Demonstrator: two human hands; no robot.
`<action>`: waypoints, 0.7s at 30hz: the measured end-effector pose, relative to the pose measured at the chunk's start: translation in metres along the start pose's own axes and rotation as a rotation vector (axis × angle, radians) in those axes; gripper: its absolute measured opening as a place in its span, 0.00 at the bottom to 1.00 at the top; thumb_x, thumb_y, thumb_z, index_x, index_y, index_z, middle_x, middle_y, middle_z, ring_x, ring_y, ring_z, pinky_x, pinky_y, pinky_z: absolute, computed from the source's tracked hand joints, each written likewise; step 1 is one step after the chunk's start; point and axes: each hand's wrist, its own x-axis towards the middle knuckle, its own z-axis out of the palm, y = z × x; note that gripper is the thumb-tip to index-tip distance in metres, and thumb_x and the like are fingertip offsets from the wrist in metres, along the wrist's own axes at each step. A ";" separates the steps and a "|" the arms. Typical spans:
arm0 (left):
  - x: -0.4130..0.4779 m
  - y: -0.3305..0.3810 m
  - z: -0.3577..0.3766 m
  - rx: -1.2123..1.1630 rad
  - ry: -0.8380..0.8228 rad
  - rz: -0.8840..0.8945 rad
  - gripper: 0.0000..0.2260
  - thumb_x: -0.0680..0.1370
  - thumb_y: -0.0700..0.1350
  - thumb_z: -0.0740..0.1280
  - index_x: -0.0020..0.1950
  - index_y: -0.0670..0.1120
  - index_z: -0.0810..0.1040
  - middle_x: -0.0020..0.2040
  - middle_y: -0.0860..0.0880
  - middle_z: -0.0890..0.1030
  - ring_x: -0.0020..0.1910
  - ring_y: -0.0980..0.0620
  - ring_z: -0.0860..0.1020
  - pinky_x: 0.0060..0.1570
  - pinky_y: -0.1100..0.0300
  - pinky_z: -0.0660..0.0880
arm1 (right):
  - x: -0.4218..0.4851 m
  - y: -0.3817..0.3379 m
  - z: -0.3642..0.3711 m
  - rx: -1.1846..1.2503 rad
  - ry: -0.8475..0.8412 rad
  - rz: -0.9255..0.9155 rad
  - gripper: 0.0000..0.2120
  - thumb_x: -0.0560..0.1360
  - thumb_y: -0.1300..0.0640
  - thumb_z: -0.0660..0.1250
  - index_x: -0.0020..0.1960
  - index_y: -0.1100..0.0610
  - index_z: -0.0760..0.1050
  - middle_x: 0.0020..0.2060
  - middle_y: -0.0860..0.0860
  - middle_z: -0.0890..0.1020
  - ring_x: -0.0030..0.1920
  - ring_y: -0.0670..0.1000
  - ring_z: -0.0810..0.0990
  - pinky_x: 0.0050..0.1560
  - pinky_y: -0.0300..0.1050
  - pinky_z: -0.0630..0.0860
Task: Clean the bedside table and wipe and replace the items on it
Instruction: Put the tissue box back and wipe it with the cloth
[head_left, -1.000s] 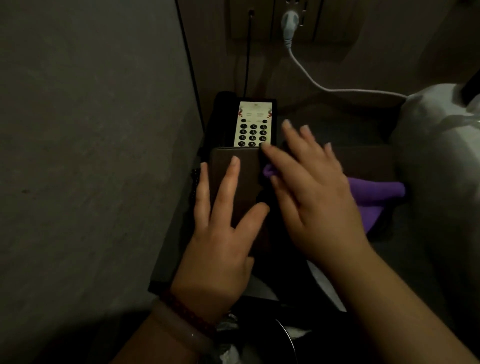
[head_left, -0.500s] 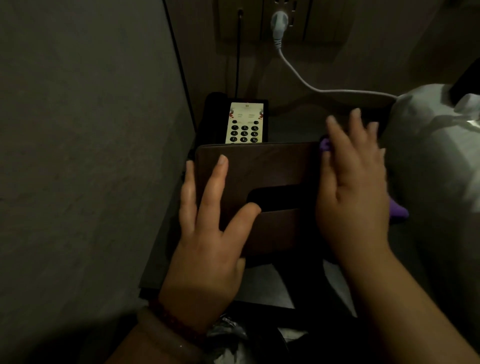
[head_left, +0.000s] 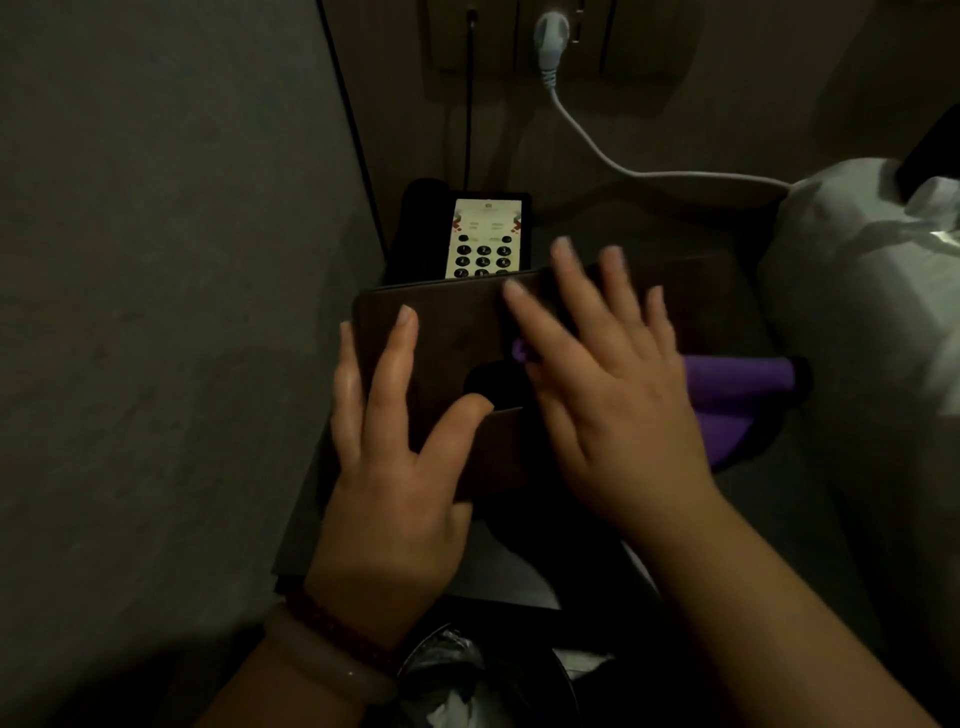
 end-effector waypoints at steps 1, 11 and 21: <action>0.000 -0.001 -0.001 0.003 0.004 -0.004 0.30 0.60 0.33 0.76 0.57 0.52 0.73 0.77 0.43 0.51 0.75 0.35 0.47 0.71 0.55 0.44 | 0.002 0.003 0.000 0.004 0.001 -0.016 0.25 0.79 0.50 0.53 0.75 0.44 0.55 0.75 0.47 0.50 0.75 0.51 0.45 0.73 0.53 0.42; 0.000 -0.007 -0.005 0.033 0.073 -0.038 0.30 0.60 0.33 0.76 0.58 0.52 0.73 0.77 0.43 0.50 0.75 0.35 0.46 0.71 0.44 0.50 | 0.001 0.011 -0.015 0.168 0.107 0.472 0.42 0.68 0.34 0.64 0.74 0.34 0.44 0.77 0.44 0.44 0.76 0.50 0.47 0.69 0.51 0.53; 0.003 0.010 -0.010 0.099 0.022 0.023 0.31 0.66 0.59 0.72 0.67 0.57 0.68 0.78 0.42 0.48 0.75 0.34 0.44 0.66 0.35 0.48 | 0.003 0.031 -0.034 0.263 0.270 0.628 0.41 0.70 0.55 0.70 0.77 0.46 0.52 0.52 0.41 0.67 0.53 0.37 0.65 0.54 0.34 0.62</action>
